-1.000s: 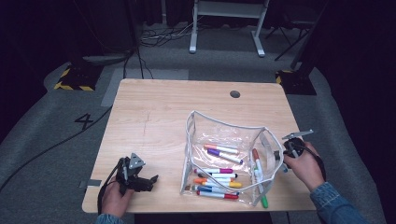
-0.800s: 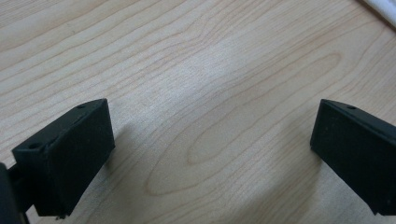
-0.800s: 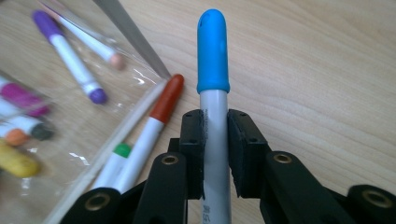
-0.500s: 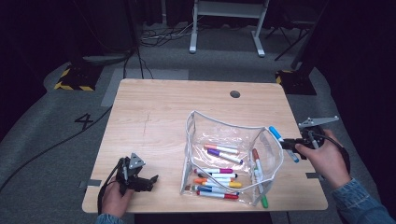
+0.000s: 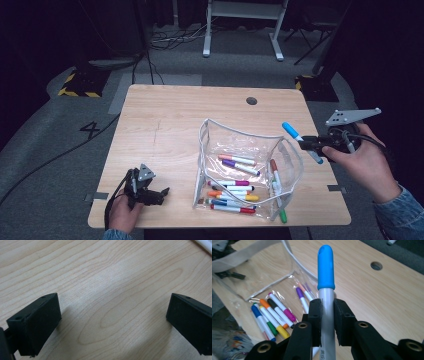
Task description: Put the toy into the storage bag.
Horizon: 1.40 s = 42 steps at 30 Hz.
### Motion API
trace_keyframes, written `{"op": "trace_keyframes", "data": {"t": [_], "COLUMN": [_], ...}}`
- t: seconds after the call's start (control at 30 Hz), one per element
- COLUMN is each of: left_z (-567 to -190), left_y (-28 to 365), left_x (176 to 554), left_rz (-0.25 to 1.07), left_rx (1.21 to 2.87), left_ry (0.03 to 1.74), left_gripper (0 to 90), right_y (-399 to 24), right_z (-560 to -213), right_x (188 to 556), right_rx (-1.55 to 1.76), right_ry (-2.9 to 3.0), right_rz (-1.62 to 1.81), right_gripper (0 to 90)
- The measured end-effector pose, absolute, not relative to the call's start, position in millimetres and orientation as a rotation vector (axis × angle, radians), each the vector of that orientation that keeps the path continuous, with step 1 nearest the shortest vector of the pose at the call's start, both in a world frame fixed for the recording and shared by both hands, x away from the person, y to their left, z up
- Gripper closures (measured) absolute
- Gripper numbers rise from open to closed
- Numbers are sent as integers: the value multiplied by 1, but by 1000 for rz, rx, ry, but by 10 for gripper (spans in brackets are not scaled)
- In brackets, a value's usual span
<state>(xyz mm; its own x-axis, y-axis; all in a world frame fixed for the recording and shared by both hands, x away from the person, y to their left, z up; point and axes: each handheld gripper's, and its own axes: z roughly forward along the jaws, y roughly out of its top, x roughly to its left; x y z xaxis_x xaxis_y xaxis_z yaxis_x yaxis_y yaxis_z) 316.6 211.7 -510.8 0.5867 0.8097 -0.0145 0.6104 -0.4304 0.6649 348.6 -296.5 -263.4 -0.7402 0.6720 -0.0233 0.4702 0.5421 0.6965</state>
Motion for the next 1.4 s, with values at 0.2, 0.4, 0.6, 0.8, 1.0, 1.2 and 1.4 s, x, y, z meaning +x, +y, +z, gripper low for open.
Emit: {"op": "trace_keyframes", "data": {"t": [0.2, 0.4, 0.6, 0.8, 1.0, 1.2, 1.4], "left_z": [-511, -511, -511, -511, -511, -511, -511], "left_y": [212, 212, 212, 212, 212, 212, 212], "left_x": [317, 317, 317, 317, 317, 317, 317], "left_rz": [409, 409, 409, 410, 409, 409, 409], "left_rx": [2184, 2185, 2188, 2188, 2184, 2187, 2185], "left_ry": [1123, 1122, 1121, 1121, 1123, 1121, 1122], "left_gripper": [0, 0, 0, 0, 0, 0, 0], "right_y": [-272, -243, -217, -190, -167, -150, -139], "right_z": [-246, -241, -245, -256, -274, -294, -317], "right_x": [340, 335, 334, 335, 336, 340, 344], "right_rx": [814, 714, 635, 558, 491, 437, 420], "right_ry": [2548, 2623, 2699, 2777, 2854, 2926, 2988], "right_rz": [1021, 1018, 1011, 979, 947, 880, 795], "right_gripper": [769, 770, 769, 769, 769, 769, 769]}}
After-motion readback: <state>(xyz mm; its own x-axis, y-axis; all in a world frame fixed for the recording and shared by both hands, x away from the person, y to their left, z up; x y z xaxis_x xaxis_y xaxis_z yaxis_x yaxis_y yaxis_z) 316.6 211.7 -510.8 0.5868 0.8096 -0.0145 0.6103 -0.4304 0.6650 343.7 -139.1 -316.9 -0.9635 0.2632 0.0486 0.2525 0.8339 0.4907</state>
